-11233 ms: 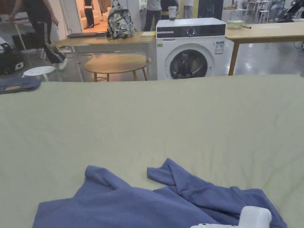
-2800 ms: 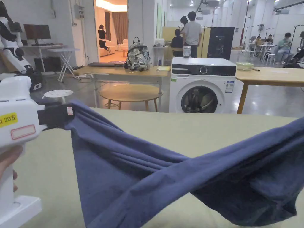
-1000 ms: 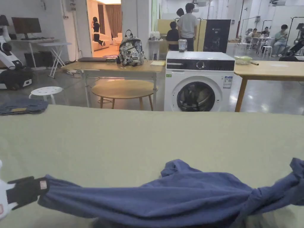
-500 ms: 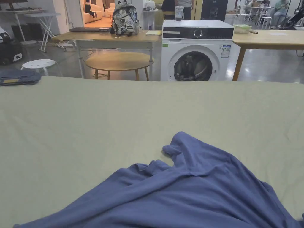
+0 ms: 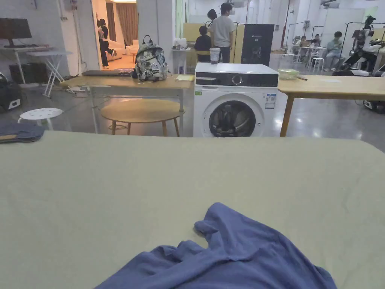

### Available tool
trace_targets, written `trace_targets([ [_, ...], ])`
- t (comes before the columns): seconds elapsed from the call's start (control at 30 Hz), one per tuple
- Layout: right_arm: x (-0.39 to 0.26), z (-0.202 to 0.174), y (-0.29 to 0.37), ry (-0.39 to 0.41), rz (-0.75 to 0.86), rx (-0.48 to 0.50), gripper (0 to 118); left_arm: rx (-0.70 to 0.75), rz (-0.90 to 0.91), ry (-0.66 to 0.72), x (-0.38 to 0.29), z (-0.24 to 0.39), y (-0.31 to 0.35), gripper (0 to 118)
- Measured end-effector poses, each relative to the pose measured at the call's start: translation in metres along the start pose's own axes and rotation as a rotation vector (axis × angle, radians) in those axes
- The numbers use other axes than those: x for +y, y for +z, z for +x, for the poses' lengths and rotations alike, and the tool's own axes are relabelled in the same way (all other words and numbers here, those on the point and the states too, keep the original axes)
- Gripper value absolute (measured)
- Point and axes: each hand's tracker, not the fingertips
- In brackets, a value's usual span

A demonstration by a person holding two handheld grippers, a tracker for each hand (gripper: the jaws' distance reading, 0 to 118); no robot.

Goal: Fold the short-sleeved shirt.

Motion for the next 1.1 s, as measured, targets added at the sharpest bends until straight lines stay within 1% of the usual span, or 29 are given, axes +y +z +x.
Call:
trace_targets([
  [0.03, 0.001, -0.009, -0.005, -0.011, 0.011, 0.057, 79, -0.013, 0.020, -0.026, 0.000, 0.007, -0.003, 69],
  [0.07, 0.002, -0.016, -0.010, -0.021, 0.020, 0.104, 70, -0.020, 0.018, -0.044, 0.001, 0.015, -0.008, 68],
  [0.1, 0.001, -0.024, -0.017, -0.026, 0.015, 0.142, 56, -0.018, 0.027, -0.068, 0.001, 0.024, -0.014, 64],
  [0.13, 0.001, -0.035, -0.022, -0.023, 0.003, 0.150, 39, -0.009, 0.019, -0.070, 0.002, 0.032, -0.020, 51],
  [0.17, 0.001, -0.042, -0.027, -0.015, -0.005, 0.148, 20, -0.013, 0.015, -0.064, 0.002, 0.035, -0.023, 22],
  [0.2, 0.000, -0.050, -0.032, -0.004, -0.020, 0.150, 15, -0.034, 0.004, -0.055, 0.003, 0.038, -0.026, 3],
  [0.23, -0.002, -0.057, -0.036, 0.009, -0.031, 0.150, 5, -0.060, -0.002, -0.042, 0.002, 0.041, -0.028, 0],
  [0.27, -0.003, -0.062, -0.038, 0.014, -0.040, 0.159, 0, -0.077, -0.010, -0.034, 0.002, 0.043, -0.030, 0],
  [0.33, -0.007, -0.069, -0.040, 0.025, -0.045, 0.156, 0, -0.105, -0.034, -0.004, 0.002, 0.042, -0.030, 0],
  [0.4, -0.009, -0.070, -0.040, 0.026, -0.057, 0.183, 0, -0.084, -0.034, 0.001, 0.000, 0.037, -0.028, 0],
  [0.47, -0.010, -0.068, -0.040, 0.016, -0.056, 0.187, 0, -0.046, -0.055, 0.023, 0.000, 0.024, -0.025, 0],
  [0.53, -0.014, -0.062, -0.040, 0.006, -0.064, 0.186, 0, -0.024, -0.048, 0.107, -0.001, 0.001, -0.018, 0],
  [0.6, -0.017, -0.055, -0.039, -0.014, -0.076, 0.190, 0, 0.031, -0.070, 0.168, -0.004, -0.022, -0.016, 0],
  [0.63, -0.019, -0.051, -0.039, -0.029, -0.085, 0.190, 0, 0.104, -0.070, 0.180, -0.005, -0.034, -0.016, 0],
  [0.67, -0.022, -0.048, -0.039, -0.044, -0.094, 0.189, 0, 0.148, -0.080, 0.178, -0.007, -0.045, -0.017, 7],
  [0.7, -0.025, -0.044, -0.040, -0.060, -0.107, 0.191, 0, 0.151, -0.104, 0.189, -0.011, -0.059, -0.023, 25],
  [0.73, -0.029, -0.041, -0.042, -0.079, -0.121, 0.189, 0, 0.164, -0.149, 0.198, -0.015, -0.071, -0.031, 47],
  [0.77, -0.032, -0.038, -0.044, -0.096, -0.133, 0.185, 0, 0.177, -0.193, 0.215, -0.021, -0.080, -0.039, 73],
  [0.8, -0.041, -0.032, -0.046, -0.113, -0.146, 0.186, 0, 0.167, -0.233, 0.229, -0.027, -0.089, -0.050, 85],
  [0.83, -0.045, -0.029, -0.047, -0.129, -0.156, 0.184, 0, 0.168, -0.279, 0.251, -0.037, -0.097, -0.064, 87],
  [0.93, -0.052, -0.024, -0.047, -0.154, -0.177, 0.183, 0, 0.158, -0.400, 0.340, -0.063, -0.116, -0.105, 87],
  [0.97, -0.053, -0.023, -0.046, -0.153, -0.181, 0.181, 0, 0.155, -0.440, 0.350, -0.072, -0.117, -0.117, 87],
  [1.0, -0.053, -0.022, -0.046, -0.145, -0.189, 0.176, 0, 0.155, -0.434, 0.326, -0.080, -0.119, -0.130, 87],
  [1.03, -0.053, -0.022, -0.045, -0.131, -0.196, 0.169, 0, 0.180, -0.474, 0.309, -0.087, -0.118, -0.141, 83],
  [1.07, -0.053, -0.022, -0.043, -0.116, -0.203, 0.164, 0, 0.200, -0.506, 0.299, -0.092, -0.117, -0.149, 59],
  [1.1, -0.053, -0.022, -0.042, -0.099, -0.209, 0.158, 0, 0.180, -0.541, 0.309, -0.098, -0.112, -0.156, 28],
])
